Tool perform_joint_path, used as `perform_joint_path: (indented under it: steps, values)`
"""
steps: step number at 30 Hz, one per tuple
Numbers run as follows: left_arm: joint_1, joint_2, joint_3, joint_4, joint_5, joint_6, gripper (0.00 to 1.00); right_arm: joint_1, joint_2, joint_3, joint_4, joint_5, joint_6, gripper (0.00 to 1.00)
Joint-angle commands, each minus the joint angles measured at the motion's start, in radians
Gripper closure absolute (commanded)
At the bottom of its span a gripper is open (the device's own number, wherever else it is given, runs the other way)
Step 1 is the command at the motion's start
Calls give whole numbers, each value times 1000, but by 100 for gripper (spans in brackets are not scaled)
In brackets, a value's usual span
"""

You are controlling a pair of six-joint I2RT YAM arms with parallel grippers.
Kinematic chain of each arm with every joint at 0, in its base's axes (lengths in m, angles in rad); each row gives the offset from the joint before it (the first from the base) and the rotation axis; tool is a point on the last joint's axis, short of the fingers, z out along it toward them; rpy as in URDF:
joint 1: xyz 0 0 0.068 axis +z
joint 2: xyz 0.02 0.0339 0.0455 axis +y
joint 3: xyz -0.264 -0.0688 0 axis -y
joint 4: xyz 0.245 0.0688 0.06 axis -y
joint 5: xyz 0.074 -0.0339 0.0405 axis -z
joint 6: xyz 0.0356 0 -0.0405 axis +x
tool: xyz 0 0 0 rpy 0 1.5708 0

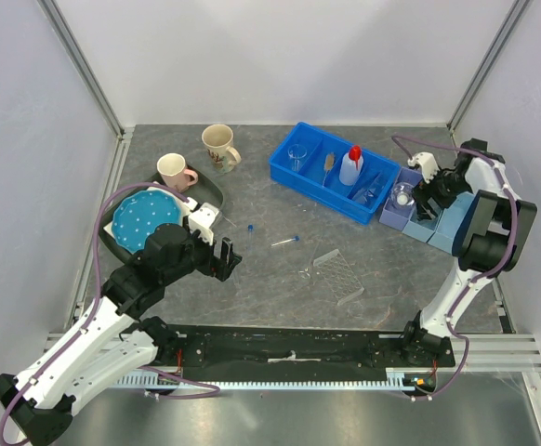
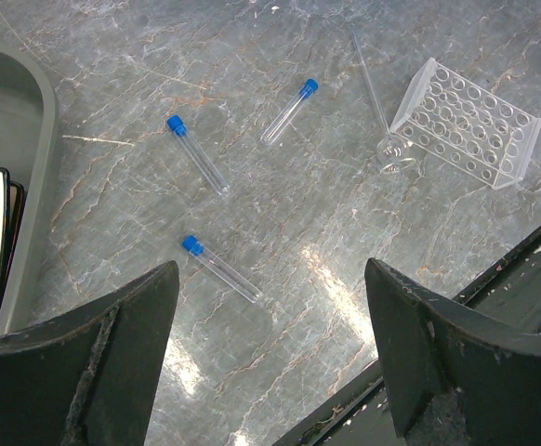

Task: Organize the chemistry lab equipment

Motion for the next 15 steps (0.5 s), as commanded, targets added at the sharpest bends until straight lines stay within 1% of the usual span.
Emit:
perform_joint_path:
  steps: [1,6,12,15]
  values:
    - [-1,-7,-4,43,-4,5,12,-2,-100,6,9,10,12,8]
    - [-1,-16,-7,43,-4,5,12,-4,-149,15,-8,13,14,6]
    - [-1,-25,-7,43,-2,5,12,-5,-211,31,-43,45,9,5]
    - [-1,-25,-7,41,1,5,12,-4,-266,24,-56,48,7,6]
